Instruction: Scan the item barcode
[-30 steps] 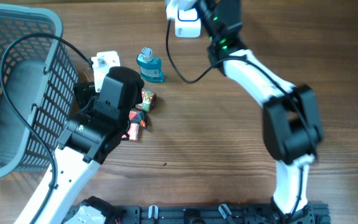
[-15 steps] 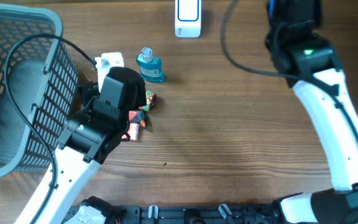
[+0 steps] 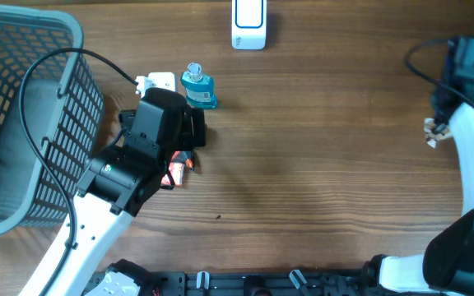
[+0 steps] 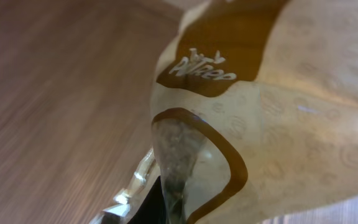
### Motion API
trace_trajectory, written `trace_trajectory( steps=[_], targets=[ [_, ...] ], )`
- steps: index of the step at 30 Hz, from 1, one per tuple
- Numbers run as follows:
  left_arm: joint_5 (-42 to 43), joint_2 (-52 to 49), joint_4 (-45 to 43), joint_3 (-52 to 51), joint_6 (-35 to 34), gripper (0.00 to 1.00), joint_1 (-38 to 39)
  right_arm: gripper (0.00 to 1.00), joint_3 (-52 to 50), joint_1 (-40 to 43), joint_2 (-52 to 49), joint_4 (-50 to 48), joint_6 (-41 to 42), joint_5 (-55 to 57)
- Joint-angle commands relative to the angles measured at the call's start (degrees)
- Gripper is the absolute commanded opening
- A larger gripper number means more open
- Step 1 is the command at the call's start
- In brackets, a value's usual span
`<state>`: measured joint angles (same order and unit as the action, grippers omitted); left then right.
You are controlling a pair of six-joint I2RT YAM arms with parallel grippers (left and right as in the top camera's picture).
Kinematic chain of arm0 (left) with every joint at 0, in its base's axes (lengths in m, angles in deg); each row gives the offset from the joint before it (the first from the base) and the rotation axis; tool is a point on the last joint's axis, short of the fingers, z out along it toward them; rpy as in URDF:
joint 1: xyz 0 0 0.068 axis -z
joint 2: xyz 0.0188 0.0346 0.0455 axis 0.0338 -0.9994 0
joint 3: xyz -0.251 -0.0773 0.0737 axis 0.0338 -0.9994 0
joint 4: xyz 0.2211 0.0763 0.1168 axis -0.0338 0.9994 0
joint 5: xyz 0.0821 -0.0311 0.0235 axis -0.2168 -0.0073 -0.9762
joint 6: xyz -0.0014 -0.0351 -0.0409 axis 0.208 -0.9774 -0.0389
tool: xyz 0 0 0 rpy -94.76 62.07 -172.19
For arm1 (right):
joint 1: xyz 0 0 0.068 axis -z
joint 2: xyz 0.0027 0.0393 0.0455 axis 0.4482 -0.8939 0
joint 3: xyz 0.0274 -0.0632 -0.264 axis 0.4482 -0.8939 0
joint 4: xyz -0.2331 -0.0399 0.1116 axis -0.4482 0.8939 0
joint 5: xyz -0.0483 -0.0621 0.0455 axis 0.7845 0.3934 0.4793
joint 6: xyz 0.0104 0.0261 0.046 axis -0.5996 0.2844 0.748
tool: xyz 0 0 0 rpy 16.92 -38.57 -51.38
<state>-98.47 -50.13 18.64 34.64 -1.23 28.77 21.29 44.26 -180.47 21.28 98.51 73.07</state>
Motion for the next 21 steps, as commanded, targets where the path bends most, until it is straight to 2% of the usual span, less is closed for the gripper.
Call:
trace_trajectory(
  steps=[1, 7, 8, 9, 10, 11, 15, 21],
  targets=[
    [1.88, -0.15, -0.17, -0.07, 0.04, 1.0, -0.33, 0.05, -5.84, 4.92, -1.57, -5.88, 3.19, -4.83],
    [2.51, -0.15, -0.17, -0.07, -0.2, 1.0, -0.33, 0.05, -12.92, 8.46, -5.77, -15.13, 3.21, -6.73],
    [2.54, -0.15, -0.15, -0.07, -0.2, 1.0, -0.33, 0.12, -13.57, 8.81, -6.4, -16.02, 3.21, -6.56],
    [2.54, -0.15, -0.11, -0.07, -0.2, 1.0, -0.31, 0.33, -13.99, 9.14, -6.95, -16.39, 3.19, -6.51],
    [2.56, -0.15, -0.09, -0.07, -0.2, 1.0, -0.33, 0.73, -14.1, 9.6, -7.56, -16.65, 3.13, -6.51],
    [2.54, -0.15, -0.07, -0.07, -0.2, 1.0, -0.31, 1.0, -14.1, 9.88, -7.74, -17.11, 2.23, -6.51],
    [2.56, -0.15, -0.15, -0.07, -0.17, 1.0, -0.33, 1.0, -13.42, 9.77, -6.36, -19.41, -3.28, -6.49],
    [2.73, -0.13, -0.22, -0.07, -0.15, 1.0, -0.33, 1.0, -10.14, 7.78, 3.8, -14.88, -3.19, -6.75]
  ],
)
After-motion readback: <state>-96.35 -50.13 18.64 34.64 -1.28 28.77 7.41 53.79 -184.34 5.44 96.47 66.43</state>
